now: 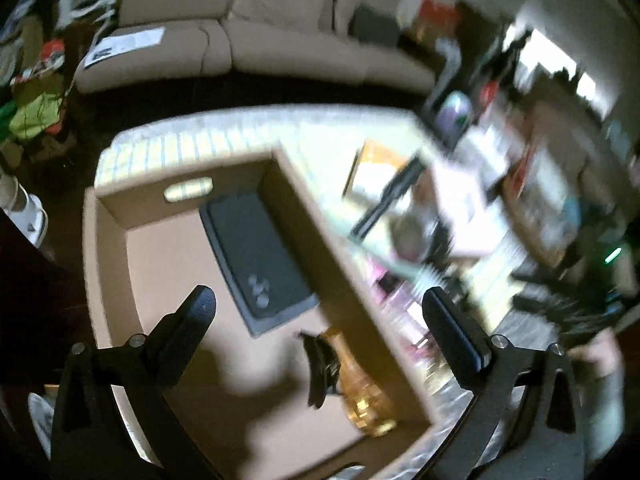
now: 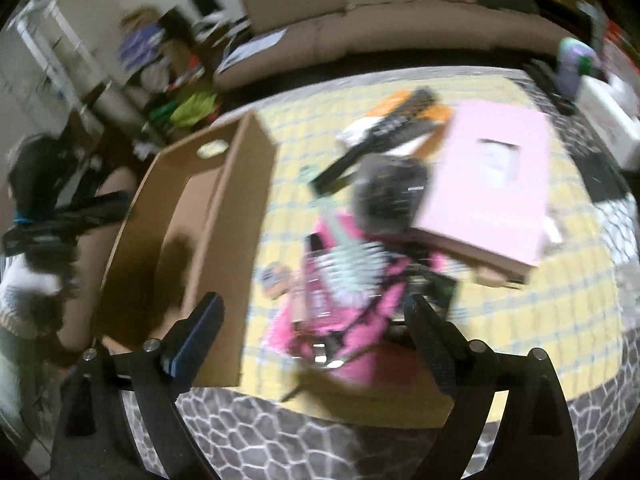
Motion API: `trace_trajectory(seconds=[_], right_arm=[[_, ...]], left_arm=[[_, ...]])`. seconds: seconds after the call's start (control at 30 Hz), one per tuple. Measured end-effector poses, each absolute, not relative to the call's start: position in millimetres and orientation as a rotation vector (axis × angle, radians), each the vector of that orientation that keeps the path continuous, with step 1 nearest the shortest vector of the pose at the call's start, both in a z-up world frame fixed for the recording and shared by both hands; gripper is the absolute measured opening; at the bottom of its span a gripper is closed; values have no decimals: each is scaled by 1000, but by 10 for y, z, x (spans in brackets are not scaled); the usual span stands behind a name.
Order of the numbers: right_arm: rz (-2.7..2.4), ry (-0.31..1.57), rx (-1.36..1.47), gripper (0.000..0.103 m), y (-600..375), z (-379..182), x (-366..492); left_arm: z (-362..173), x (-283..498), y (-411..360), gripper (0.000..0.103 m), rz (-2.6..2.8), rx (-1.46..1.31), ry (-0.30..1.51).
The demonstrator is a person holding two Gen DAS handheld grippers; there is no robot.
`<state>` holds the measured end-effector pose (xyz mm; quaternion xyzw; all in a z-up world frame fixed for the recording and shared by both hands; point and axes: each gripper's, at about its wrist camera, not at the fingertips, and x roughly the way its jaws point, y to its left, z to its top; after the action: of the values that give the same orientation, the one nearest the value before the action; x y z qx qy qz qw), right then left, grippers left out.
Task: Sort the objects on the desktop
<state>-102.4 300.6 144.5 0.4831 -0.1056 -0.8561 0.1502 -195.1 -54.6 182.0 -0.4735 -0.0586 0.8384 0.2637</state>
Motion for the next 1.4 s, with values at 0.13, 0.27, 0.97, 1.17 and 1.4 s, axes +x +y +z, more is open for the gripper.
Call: trace_trajectory(seconds=[0.13,0.27,0.97,1.17,1.4], right_arm=[[-2529,-430,1365,94,3434,1431,-994],[-2582,-548,1350,94,3785,1345,-1016],[-2554,-898,1334,94,4637,743,-1420],[-2505,-956,1321,90,4757,595,-1495],[-2450,-976,1326,87,4753,455,-1579]], left_arm=[[2189,-2064,-722,103,2308,-1228,-226],[2366,-2065,-756,103,2340,-1199,-229],[1249,-2636,2230,103,1979,-1370,-47],[942,-2815,2711,103,1963,-1398,143],[648,-2914,2950,103,1894,-1468,172]])
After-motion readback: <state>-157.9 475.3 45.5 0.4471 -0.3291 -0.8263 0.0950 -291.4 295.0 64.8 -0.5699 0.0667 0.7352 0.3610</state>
